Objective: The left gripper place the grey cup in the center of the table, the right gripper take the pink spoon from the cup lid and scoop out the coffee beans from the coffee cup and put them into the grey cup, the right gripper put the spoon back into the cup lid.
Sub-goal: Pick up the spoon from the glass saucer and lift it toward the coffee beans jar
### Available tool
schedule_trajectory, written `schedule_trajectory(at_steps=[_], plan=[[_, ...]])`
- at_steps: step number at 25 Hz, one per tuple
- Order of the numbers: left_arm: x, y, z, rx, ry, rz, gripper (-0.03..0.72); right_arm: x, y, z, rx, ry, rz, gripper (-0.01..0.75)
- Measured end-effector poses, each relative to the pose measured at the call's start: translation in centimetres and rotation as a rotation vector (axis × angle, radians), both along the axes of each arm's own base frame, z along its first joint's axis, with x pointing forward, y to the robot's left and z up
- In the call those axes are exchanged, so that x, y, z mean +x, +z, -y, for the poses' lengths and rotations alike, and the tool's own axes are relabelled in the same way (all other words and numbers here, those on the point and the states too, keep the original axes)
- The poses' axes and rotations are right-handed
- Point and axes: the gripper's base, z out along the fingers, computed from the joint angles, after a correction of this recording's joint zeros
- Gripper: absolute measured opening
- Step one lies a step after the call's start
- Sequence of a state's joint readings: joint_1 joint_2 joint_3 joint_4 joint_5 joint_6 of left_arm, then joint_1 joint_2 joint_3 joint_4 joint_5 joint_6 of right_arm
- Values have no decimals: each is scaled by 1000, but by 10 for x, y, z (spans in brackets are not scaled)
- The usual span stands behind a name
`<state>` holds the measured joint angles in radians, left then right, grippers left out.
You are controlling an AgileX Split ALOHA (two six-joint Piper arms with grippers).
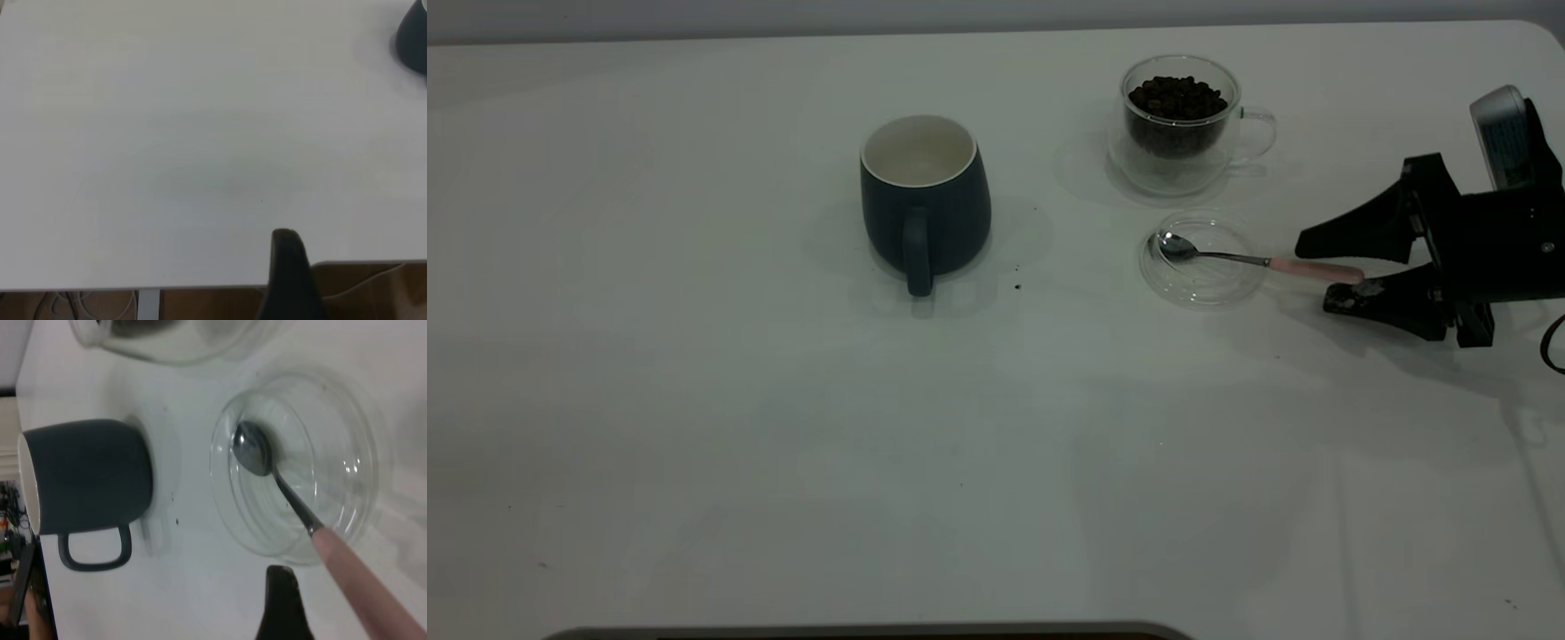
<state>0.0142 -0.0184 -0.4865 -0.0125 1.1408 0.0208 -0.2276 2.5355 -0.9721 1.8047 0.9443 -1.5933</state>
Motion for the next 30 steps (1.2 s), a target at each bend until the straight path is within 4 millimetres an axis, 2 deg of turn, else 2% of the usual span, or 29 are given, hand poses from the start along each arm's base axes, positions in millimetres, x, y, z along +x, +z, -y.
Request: schedule_trajectory(at_steps=[7, 10, 14, 20, 23, 30], plan=[[0, 0, 0, 0, 0, 0, 565, 0, -1, 0, 4, -5, -9, 574], [0, 0, 0, 0, 0, 0, 565, 0, -1, 0, 4, -5, -9, 547], [0, 0, 0, 0, 0, 0, 565, 0, -1, 0, 4, -5, -9, 451], [0, 0, 0, 1, -1, 0, 565, -1, -2, 0, 5, -5, -11, 203], [0, 0, 0, 1, -1, 0, 565, -1, 1, -2, 35, -2, 2, 119], [0, 0, 0, 1, -1, 0, 565, -6, 8, -3, 37, 10, -1, 113]])
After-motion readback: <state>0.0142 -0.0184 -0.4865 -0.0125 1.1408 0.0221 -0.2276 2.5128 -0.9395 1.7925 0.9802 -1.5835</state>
